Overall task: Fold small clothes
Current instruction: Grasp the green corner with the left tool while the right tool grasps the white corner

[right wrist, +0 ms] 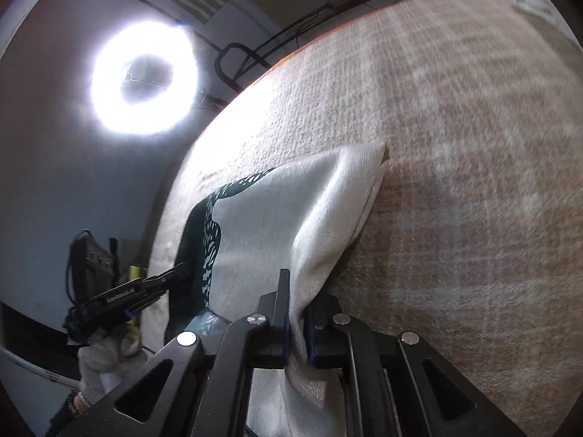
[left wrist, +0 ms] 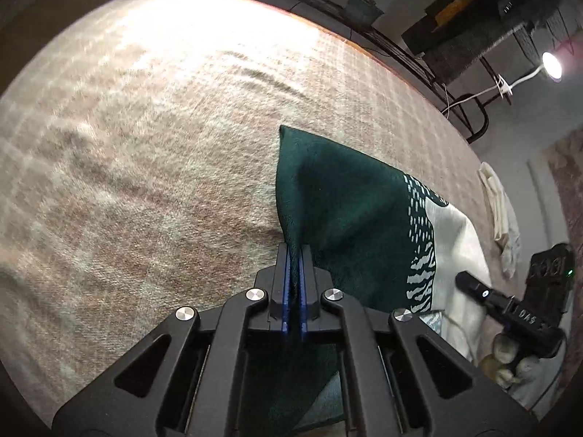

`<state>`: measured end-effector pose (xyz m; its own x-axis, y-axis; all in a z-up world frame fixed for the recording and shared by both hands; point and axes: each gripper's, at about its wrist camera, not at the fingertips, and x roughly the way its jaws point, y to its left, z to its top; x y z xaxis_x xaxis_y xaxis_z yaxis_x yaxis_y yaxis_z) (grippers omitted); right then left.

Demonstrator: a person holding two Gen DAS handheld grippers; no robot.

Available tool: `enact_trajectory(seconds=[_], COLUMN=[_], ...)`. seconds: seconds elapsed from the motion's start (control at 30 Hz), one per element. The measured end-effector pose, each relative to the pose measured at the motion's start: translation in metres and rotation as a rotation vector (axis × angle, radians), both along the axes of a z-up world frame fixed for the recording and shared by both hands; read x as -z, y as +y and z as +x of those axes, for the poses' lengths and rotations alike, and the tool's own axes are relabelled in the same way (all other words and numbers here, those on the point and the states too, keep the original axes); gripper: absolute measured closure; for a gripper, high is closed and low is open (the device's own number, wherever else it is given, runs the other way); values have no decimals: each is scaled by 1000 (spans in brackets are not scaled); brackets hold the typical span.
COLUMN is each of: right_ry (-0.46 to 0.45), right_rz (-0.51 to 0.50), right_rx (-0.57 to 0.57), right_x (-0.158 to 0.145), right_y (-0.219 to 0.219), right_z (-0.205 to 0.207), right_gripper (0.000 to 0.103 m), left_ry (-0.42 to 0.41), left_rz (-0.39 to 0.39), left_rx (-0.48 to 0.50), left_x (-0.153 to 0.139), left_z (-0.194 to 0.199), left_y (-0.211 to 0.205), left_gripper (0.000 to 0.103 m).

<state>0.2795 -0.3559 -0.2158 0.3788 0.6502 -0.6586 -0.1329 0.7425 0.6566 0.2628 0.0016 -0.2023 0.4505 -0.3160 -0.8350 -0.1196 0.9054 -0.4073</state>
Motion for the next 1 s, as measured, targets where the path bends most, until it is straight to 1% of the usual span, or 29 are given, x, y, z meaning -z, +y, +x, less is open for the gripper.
enact_trajectory(seconds=[0.23,0.3,0.47,0.53,0.57,0.63,0.77,0.83,0.87,0.9,0.93,0.97,1.0], right_ry=[-54,-68,-103,-116,-124,-130,-110,-98,-94,-91,-89,-88,-86], right_rz=[-20,-29,-55,-61,-66,-76,-85,-100,-102,-104,-106,-107,-107], right_rx=[9,9,9,11,15,27,49,51,52,51,50,48,46], right_x=[-23,-30,-44,-48,-50,-53,-43,-38,-37,-35,-34,-34,-33], right_y=[-5,-4,-6,-12,-16,-23,-36,-40,-41,-42,-43,-42,-43], right_z=[-3,-2,-3,-7,-9,-10,-10,-12,-13,-13,-14,-14,-14], right_gripper=[100,100,100,100,100,100,100,100,100,100,100,100,100], left_ry=[-64,-75,-92,-106,-111,-99,-69,-50,-35,-14,23,-3,-15], left_rz=[38,35,-7,0,15,7,11,8,10,6,-14,-35,-14], left_rx=[17,18,26,42,47,49,75,66,59,56,58,53,54], left_x=[-21,-26,-36,-40,-40,-35,-20,-13,-9,-5,2,1,0], left_z=[-7,-7,-7,-3,-1,2,9,13,15,18,21,20,20], left_y=[-11,-12,-15,-22,-26,-32,-43,-44,-44,-44,-46,-46,-50], left_gripper=[102,102,102,102,102,102,102,102,97,77,64,59,59])
